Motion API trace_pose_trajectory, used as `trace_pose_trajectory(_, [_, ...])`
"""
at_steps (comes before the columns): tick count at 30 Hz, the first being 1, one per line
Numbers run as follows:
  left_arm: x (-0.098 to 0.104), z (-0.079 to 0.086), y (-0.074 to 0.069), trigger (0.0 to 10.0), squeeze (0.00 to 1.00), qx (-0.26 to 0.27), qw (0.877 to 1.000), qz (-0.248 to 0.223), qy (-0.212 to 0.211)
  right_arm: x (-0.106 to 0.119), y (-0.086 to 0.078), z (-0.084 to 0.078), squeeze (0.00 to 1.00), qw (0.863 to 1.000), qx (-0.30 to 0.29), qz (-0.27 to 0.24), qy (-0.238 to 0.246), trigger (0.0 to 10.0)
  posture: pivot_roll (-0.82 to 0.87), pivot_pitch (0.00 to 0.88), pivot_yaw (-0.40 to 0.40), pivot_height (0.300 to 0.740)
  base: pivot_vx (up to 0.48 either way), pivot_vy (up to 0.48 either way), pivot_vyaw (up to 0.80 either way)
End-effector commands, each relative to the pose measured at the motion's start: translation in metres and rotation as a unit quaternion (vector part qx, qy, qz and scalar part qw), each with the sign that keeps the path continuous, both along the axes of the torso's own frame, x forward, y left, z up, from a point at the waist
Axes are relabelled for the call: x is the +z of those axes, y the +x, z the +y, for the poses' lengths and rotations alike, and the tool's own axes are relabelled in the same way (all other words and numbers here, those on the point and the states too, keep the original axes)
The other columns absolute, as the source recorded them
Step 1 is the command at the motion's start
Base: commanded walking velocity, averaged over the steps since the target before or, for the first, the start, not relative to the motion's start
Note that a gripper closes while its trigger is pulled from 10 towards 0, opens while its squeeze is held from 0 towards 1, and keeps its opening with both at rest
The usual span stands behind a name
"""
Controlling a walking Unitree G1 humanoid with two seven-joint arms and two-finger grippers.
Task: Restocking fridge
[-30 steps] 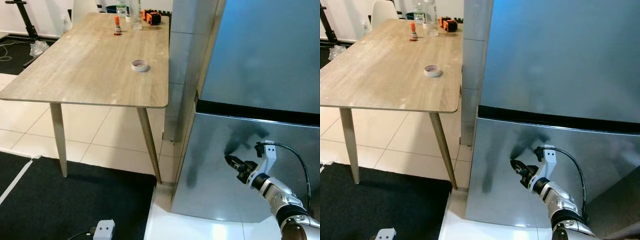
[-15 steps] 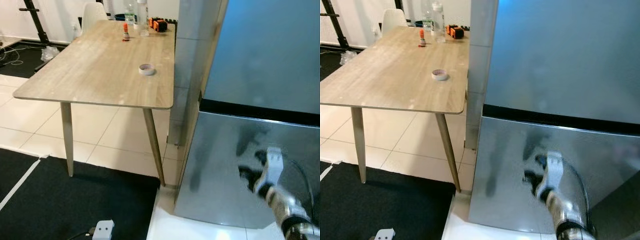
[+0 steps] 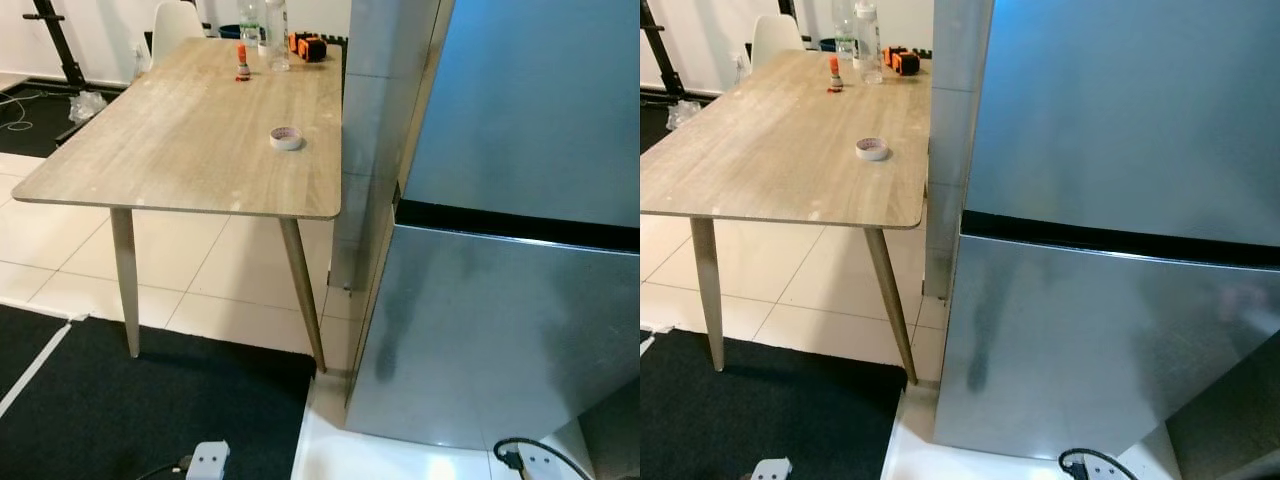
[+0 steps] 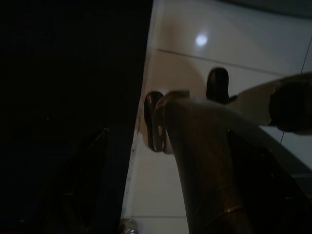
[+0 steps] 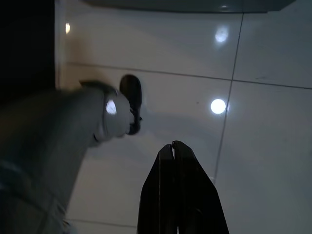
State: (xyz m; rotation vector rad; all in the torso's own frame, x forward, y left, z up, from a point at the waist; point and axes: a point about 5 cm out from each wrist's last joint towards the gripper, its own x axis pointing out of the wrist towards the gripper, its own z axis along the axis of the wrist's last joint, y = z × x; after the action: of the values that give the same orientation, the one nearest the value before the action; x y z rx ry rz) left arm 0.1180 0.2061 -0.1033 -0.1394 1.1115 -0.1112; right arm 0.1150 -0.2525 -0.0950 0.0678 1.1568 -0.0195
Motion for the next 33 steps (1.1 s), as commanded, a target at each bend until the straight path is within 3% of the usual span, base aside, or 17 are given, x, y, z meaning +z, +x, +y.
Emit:
trace_pose_trajectory(1, [-0.002,-0.001,-0.006,10.0,0.00,0.001,1.000,0.011,0.000,0.000,0.003,0.006,0.00,1.000,0.021,-0.001,0.004,10.0,-0.01,0.000,-0.057,0.740,0.000,0.000,0.73])
trace_pose_trajectory(33, [-0.002,-0.002,-0.005,10.0,0.00,0.002,1.000,0.011,-0.002,0.000,-0.012,-0.011,0.00,0.999,0.028,0.022,-0.017,10.0,-0.01,0.000,-0.055,0.740,0.000,0.000,0.73])
